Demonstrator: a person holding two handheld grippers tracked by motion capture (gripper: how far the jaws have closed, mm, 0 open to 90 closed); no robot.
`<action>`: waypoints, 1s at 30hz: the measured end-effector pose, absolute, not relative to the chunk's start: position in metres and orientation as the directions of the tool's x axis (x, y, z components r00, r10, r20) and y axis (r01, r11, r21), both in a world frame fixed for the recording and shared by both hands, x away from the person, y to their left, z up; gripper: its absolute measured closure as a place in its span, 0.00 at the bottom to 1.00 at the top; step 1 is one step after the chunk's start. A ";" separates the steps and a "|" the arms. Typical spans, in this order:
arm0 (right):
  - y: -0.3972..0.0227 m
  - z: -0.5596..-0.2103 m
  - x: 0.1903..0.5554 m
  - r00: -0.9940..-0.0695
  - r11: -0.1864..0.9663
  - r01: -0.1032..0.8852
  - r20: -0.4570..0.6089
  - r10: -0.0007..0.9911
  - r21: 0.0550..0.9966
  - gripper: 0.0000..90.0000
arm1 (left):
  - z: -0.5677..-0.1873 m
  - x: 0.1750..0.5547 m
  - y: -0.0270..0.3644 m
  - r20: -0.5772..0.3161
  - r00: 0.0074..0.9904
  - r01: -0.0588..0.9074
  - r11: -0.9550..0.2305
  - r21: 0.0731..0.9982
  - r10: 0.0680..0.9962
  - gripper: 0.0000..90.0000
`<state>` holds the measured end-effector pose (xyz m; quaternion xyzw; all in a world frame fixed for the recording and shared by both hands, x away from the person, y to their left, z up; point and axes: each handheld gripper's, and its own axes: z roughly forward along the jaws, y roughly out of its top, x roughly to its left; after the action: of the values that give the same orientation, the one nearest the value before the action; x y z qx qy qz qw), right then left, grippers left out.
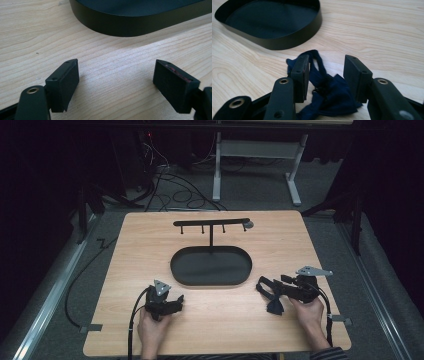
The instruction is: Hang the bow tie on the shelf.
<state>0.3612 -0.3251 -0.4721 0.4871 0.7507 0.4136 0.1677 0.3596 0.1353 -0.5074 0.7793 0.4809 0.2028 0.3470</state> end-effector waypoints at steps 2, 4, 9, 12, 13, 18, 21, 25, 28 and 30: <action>-0.319 -0.472 0.363 -0.484 0.192 0.593 0.155 0.861 0.782 0.64 | -0.507 0.360 0.135 -0.018 0.455 0.609 -0.297 0.736 0.890 0.24; -0.316 -0.472 0.365 -0.491 0.204 0.598 0.154 0.857 0.775 0.64 | -0.507 0.360 0.135 -0.018 0.455 0.609 -0.296 0.736 0.890 0.24; -0.309 -0.474 0.370 -0.510 0.224 0.602 0.154 0.846 0.766 0.64 | -0.507 0.360 0.135 -0.018 0.455 0.609 -0.297 0.736 0.890 0.24; -0.308 -0.479 0.376 -0.514 0.228 0.620 0.168 0.841 0.751 0.64 | -0.507 0.360 0.135 -0.018 0.455 0.609 -0.297 0.736 0.890 0.24; -0.308 -0.480 0.378 -0.512 0.227 0.626 0.174 0.841 0.746 0.64 | -0.507 0.360 0.135 -0.018 0.455 0.609 -0.297 0.736 0.890 0.24; -0.308 -0.485 0.383 -0.498 0.215 0.643 0.189 0.846 0.735 0.64 | -0.507 0.360 0.135 -0.017 0.455 0.609 -0.297 0.736 0.890 0.23; -0.308 -0.486 0.385 -0.497 0.217 0.648 0.190 0.847 0.730 0.66 | -0.507 0.360 0.135 -0.017 0.455 0.609 -0.297 0.736 0.890 0.23; -0.307 -0.490 0.388 -0.494 0.212 0.656 0.199 0.847 0.725 0.71 | -0.507 0.360 0.135 -0.018 0.455 0.609 -0.296 0.736 0.890 0.23; -0.306 -0.493 0.390 -0.487 0.214 0.664 0.196 0.851 0.716 0.76 | -0.507 0.360 0.135 -0.018 0.455 0.609 -0.296 0.736 0.890 0.23; -0.305 -0.495 0.391 -0.495 0.231 0.665 0.187 0.849 0.710 0.82 | -0.507 0.360 0.135 -0.017 0.455 0.609 -0.297 0.736 0.890 0.23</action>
<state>0.3905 -0.3047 -0.4947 0.4882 0.7753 0.3823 0.1199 0.3595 0.1353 -0.5074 0.7794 0.4808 0.2029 0.3468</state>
